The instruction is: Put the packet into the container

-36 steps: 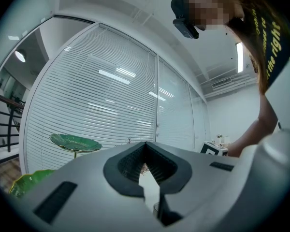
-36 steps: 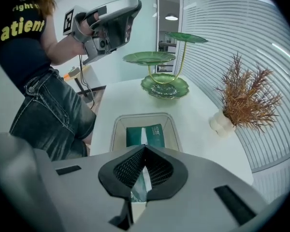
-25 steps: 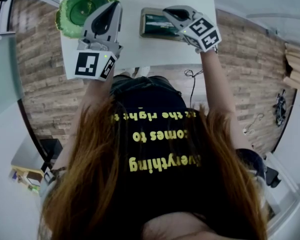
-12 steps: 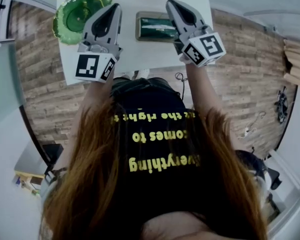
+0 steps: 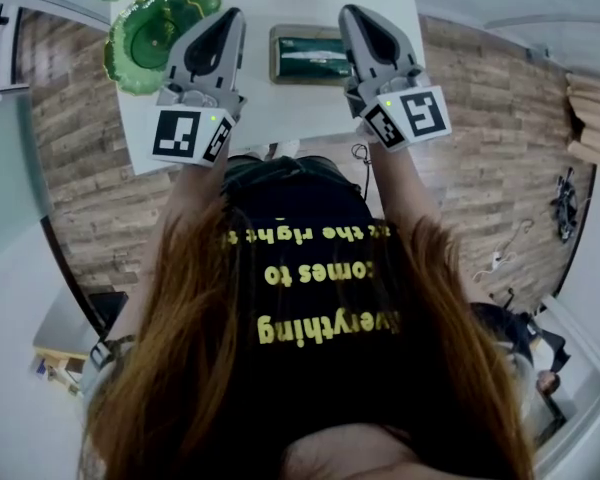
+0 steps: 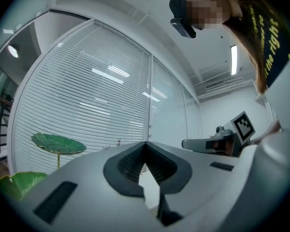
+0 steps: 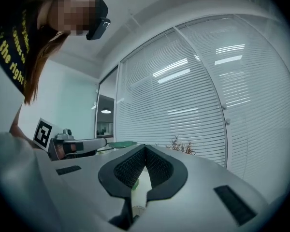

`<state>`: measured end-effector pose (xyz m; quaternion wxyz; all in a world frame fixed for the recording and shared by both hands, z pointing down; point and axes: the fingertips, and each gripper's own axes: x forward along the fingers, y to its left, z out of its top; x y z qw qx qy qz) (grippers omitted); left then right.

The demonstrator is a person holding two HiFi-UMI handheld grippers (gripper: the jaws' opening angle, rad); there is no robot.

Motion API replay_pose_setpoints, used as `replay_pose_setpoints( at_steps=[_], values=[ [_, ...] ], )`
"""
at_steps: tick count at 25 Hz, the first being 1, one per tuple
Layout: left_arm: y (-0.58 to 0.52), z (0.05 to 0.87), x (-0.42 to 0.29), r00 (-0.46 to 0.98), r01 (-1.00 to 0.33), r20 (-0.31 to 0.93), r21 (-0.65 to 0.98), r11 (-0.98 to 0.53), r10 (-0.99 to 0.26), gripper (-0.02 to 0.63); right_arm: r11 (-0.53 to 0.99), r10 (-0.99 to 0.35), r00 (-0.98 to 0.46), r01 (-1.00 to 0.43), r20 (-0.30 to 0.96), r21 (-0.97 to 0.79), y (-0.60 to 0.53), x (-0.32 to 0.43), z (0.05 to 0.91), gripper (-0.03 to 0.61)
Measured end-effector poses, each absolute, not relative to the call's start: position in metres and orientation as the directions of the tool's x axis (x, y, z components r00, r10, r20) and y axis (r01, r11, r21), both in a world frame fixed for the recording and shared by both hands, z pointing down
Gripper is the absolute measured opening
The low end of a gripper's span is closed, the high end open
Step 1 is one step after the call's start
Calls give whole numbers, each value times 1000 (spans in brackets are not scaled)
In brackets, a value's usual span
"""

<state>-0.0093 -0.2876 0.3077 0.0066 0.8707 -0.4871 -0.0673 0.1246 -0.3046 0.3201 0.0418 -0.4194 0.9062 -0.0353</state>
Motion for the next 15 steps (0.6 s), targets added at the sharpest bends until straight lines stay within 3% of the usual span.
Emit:
replay_pose_setpoints(
  at_steps=[15],
  values=[
    [-290,310,-14,523,-845,-103,71,-530,-846,2,611,-791,-610,-792,-42,5,-285,117,309,18]
  ],
)
